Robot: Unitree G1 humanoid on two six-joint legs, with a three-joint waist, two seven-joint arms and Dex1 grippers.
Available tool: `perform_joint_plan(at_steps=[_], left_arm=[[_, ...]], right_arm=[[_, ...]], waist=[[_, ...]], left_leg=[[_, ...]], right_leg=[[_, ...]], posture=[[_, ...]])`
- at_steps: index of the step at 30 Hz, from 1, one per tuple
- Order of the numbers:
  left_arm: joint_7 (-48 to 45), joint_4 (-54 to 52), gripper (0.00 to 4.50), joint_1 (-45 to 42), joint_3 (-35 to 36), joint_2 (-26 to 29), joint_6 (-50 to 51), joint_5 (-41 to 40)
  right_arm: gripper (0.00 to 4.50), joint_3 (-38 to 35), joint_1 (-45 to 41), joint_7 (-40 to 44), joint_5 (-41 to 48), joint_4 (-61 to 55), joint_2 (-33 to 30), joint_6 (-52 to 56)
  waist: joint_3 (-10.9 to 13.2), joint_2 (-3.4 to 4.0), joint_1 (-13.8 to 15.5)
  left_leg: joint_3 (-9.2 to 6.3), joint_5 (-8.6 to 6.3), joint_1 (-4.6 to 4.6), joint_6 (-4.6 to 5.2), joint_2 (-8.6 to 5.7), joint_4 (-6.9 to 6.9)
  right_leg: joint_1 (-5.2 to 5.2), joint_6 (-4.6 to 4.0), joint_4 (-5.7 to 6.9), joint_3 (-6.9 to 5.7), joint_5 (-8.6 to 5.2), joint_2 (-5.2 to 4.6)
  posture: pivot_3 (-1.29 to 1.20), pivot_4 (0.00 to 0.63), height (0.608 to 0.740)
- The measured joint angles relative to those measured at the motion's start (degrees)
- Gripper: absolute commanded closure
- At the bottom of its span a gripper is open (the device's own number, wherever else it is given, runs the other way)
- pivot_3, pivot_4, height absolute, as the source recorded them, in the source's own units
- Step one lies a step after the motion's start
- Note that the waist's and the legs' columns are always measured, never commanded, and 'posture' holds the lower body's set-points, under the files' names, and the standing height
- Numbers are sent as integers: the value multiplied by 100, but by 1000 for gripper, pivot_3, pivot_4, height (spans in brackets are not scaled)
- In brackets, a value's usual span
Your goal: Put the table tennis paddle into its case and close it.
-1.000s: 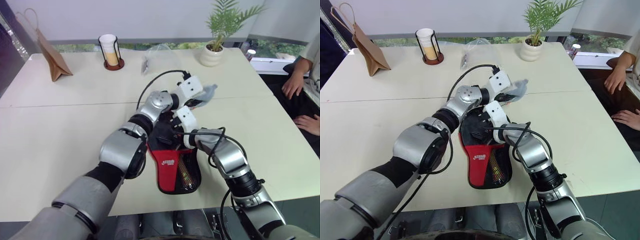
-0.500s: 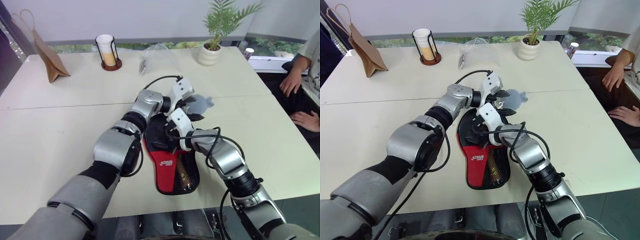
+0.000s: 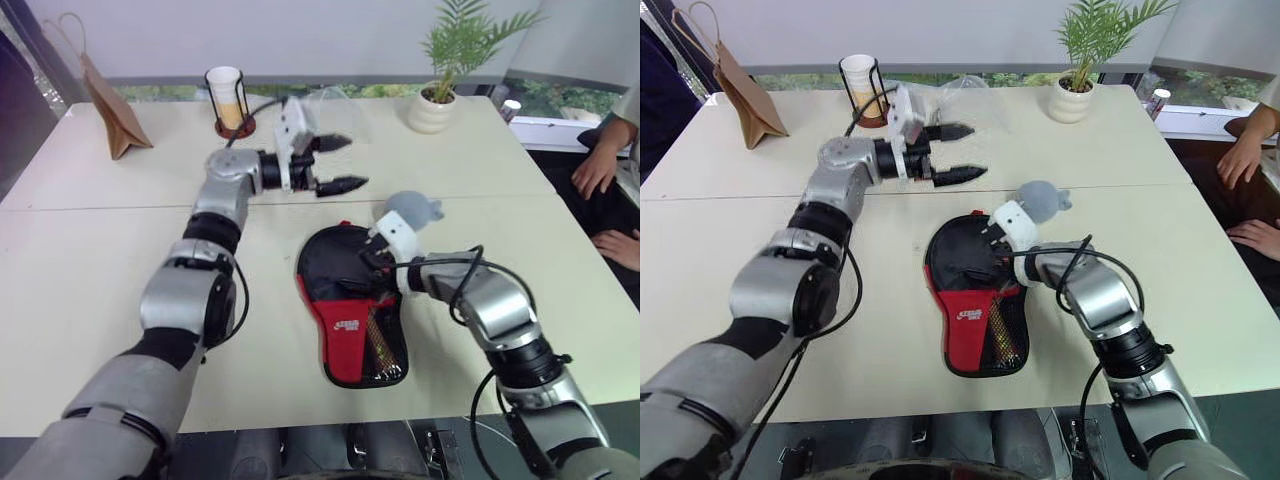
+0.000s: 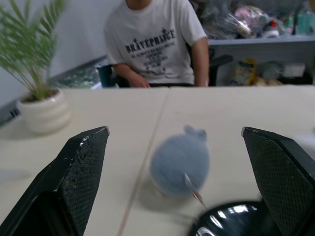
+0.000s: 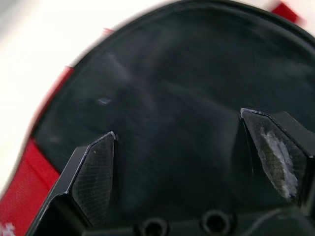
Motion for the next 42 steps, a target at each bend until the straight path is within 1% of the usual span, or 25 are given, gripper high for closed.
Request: perform_joint_plan(at_steps=[2, 3, 7, 12, 18, 25, 29, 35, 42], left_arm=[[-77, -177, 10, 294, -126, 49, 54, 0], [-124, -441, 10, 464, -220, 97, 62, -4], [-257, -1281, 10, 979, -453, 232, 195, -72], [-288, -2257, 10, 1665, -807, 115, 426, -191], [-247, -3075, 10, 2316, -1400, 78, 511, -172], [134, -3255, 10, 2586, -1777, 208, 465, -26], [438, -3185, 10, 2696, -1916, 164, 383, 91], [745, -2974, 10, 2750, -2006, 164, 262, 198], [906, -2970, 10, 2774, -2060, 163, 259, 196]], right_arm=[[0, -141, -31, 12, 89, -41, -170, 151], [0, -231, -72, 27, 152, -76, -253, 255], [0, -590, -367, 107, 418, -276, -575, 555], [0, -1109, -907, 142, 785, -344, -847, 875], [0, -1333, -1298, 128, 962, 5, -1133, 824], [0, -1239, -1572, 110, 856, 964, -1222, 132], [0, -1071, -1717, 129, 687, 1787, -1191, -420], [0, -633, -1869, 400, 397, 2933, -990, -1254], [0, -267, -2359, 750, -78, 4469, -711, -2246]], waist=[[2, 0, -23], [3, 1, -24], [4, 3, -20], [5, 4, -14], [4, 4, -20], [4, 5, -22], [4, 5, -15], [4, 5, -24], [2, 8, -19]], left_leg=[[-3, 1, -46, 1, -1, 12], [-3, 2, -73, 1, -2, 17], [-6, 2, -71, 1, 4, 14], [-10, 3, -70, 1, 5, 12], [-10, 3, -67, 1, 5, 14], [-8, 3, -65, 1, 5, 14], [-5, 3, -65, 1, 5, 15], [-3, 3, -64, 1, 4, 15], [-2, 5, -59, -1, 5, 18]], right_leg=[[-40, 4, 6, 0, 4, 2], [-71, 20, 14, 1, 14, 3], [-74, 32, 19, 1, 20, 17], [-72, 31, 19, 1, 19, 19], [-68, 30, 16, 3, 19, 19], [-68, 31, 18, 5, 20, 19], [-68, 32, 18, 6, 20, 20], [-68, 34, 19, 6, 21, 20], [-60, 39, 21, 6, 24, 20]], posture=[[0, 150, 740], [0, 150, 740], [0, 150, 740], [0, 150, 740], [0, 150, 740], [0, 150, 740], [0, 150, 740], [0, 150, 740], [0, 150, 740]])
